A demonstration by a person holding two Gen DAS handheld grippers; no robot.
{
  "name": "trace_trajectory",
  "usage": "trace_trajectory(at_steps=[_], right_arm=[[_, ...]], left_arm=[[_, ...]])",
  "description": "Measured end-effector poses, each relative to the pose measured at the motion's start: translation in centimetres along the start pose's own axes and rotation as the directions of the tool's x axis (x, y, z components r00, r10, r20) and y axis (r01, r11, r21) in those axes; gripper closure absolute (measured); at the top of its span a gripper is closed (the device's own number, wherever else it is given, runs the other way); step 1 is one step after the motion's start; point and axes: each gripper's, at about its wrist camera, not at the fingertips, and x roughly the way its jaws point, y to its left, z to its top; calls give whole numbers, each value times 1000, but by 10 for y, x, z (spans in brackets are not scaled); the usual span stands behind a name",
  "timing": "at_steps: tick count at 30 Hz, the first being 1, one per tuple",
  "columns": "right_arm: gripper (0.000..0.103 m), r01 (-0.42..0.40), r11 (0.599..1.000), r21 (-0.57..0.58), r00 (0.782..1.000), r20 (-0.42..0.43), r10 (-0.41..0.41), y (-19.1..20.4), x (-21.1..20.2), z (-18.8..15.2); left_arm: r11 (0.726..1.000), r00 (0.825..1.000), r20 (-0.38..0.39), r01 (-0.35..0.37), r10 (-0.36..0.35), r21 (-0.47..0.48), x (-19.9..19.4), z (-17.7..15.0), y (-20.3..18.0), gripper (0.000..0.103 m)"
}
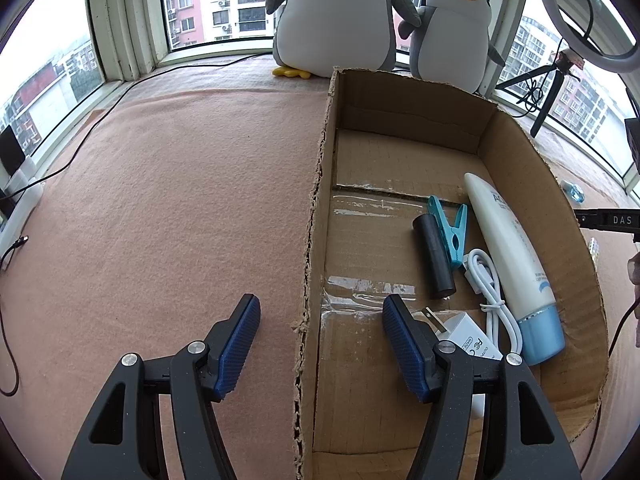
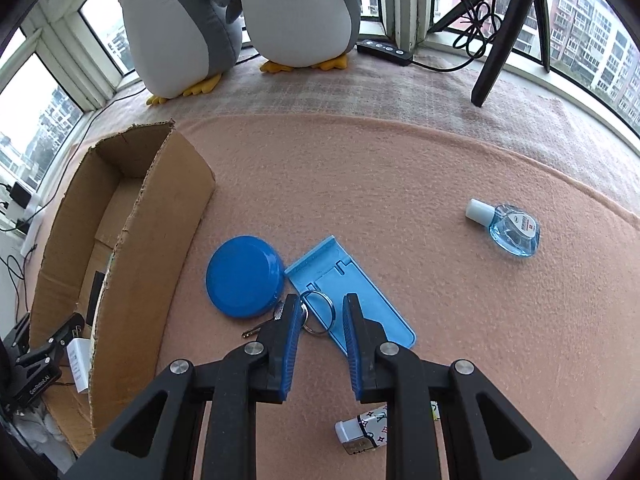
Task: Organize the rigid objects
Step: 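Close right gripper on the key ring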
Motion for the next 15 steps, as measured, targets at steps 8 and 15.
trace_trajectory(at_steps=[8,15], right_arm=[[95,44,998,-55,999,1,-44,11,0,-5],[100,51,997,-58,999,15,-51,13,-7,-9]], left_arm=[[1000,1000,0,0,0,0,0,0,0,35],[1000,1000,0,0,0,0,0,0,0,35]])
